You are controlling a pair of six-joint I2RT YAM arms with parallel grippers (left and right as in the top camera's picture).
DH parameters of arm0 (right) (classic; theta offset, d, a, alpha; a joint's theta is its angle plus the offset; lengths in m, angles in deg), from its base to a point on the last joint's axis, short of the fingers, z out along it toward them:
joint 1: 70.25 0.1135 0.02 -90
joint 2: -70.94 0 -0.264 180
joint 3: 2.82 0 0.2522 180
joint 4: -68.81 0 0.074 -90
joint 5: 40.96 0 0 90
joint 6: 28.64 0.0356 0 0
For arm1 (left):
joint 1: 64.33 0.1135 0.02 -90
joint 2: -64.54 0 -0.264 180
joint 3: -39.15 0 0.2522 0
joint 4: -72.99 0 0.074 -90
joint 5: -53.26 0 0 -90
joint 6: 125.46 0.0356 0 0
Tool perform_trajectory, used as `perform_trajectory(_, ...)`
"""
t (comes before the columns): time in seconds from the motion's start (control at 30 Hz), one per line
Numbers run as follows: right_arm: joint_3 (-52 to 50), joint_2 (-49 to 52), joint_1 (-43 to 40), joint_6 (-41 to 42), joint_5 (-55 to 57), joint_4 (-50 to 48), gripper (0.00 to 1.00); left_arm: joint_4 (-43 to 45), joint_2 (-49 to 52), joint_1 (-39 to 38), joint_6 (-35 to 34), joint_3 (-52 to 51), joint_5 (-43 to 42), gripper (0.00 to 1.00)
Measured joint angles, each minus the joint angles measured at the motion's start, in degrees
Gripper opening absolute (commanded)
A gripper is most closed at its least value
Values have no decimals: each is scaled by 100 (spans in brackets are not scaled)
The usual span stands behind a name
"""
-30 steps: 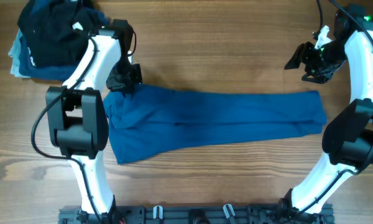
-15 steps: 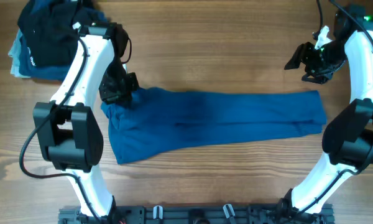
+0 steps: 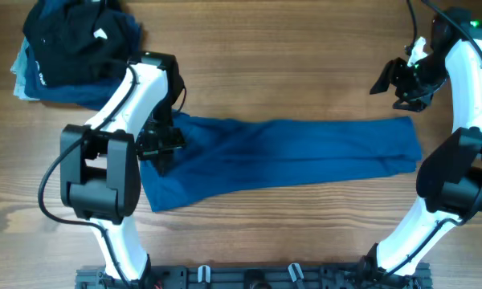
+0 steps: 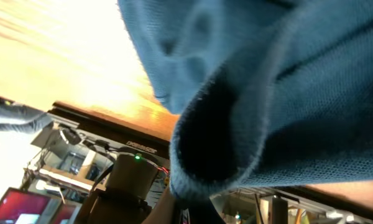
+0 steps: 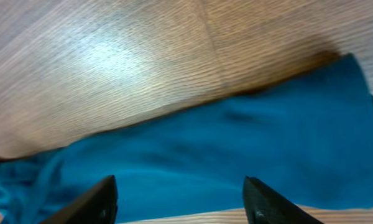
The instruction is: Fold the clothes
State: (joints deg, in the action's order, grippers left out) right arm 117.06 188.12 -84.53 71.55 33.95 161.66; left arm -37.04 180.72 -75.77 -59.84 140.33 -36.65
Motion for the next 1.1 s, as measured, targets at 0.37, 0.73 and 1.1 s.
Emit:
perform_trajectory(0.37, 0, 0, 0, 262, 529, 208, 61, -7, 0, 804, -501, -20, 553, 25)
perform_trajectory(0.73, 0, -483, -13, 46, 426, 455, 100, 732, -581, 203, -448, -39, 35, 53)
perform_trajectory(1.1, -326, -483, -1506, -1276, -422, -94, 100, 2090, -970, -1386, -396, -48, -1137, 100)
